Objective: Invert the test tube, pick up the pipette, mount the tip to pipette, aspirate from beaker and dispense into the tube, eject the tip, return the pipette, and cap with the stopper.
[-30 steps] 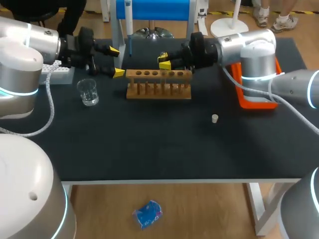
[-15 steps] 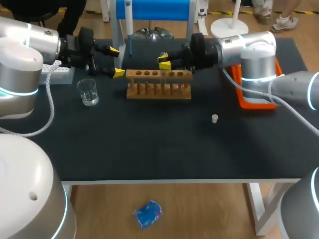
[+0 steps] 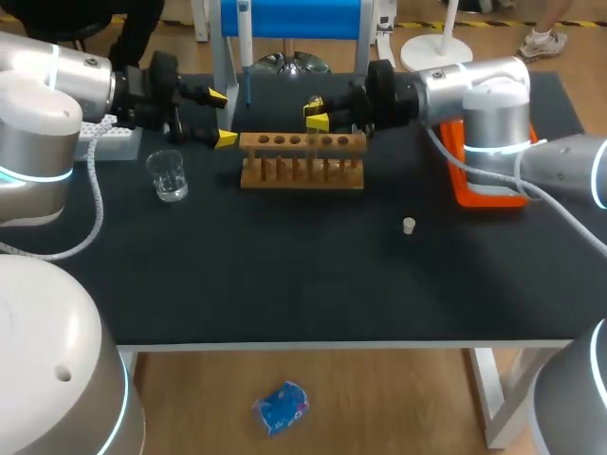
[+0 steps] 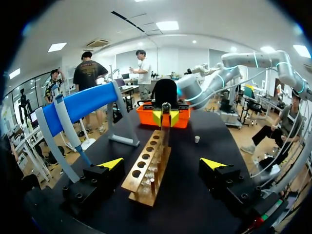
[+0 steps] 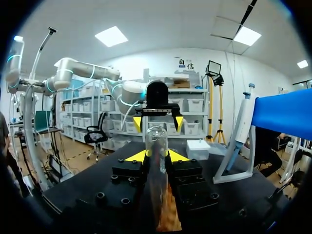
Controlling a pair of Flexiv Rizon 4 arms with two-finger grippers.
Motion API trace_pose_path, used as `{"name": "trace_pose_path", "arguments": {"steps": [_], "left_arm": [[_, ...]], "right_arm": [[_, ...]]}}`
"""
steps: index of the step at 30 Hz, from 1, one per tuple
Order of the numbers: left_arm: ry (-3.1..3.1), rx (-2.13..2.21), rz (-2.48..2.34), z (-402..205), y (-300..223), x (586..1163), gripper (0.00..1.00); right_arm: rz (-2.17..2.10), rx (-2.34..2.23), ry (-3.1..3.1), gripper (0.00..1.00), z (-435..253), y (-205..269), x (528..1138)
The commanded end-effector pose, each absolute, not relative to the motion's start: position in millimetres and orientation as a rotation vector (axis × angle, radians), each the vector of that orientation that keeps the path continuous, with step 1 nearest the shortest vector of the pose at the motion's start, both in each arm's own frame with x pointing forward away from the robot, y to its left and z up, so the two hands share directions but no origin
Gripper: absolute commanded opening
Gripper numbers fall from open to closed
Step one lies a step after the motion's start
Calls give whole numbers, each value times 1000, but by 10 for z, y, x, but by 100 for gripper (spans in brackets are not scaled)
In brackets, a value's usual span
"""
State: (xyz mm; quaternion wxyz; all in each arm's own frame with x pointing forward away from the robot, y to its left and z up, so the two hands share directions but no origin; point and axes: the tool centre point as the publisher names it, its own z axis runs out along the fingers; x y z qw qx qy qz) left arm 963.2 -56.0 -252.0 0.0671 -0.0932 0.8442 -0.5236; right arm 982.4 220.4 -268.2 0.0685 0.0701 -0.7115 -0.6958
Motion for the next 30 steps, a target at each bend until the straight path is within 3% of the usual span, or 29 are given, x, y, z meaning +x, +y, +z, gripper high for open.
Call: {"name": "trace_pose_path", "arguments": {"steps": [1,30], "left_arm": [[2549,-280,-1577,-2520,-556,9640,100],[2549,-280,-1577,-2520,-556,9640,100]], "right_arm": [[-2089,212,-2152,0,-2627,2176,9783],[-1992,293,-2221,0,-2504,2165,9736]]}}
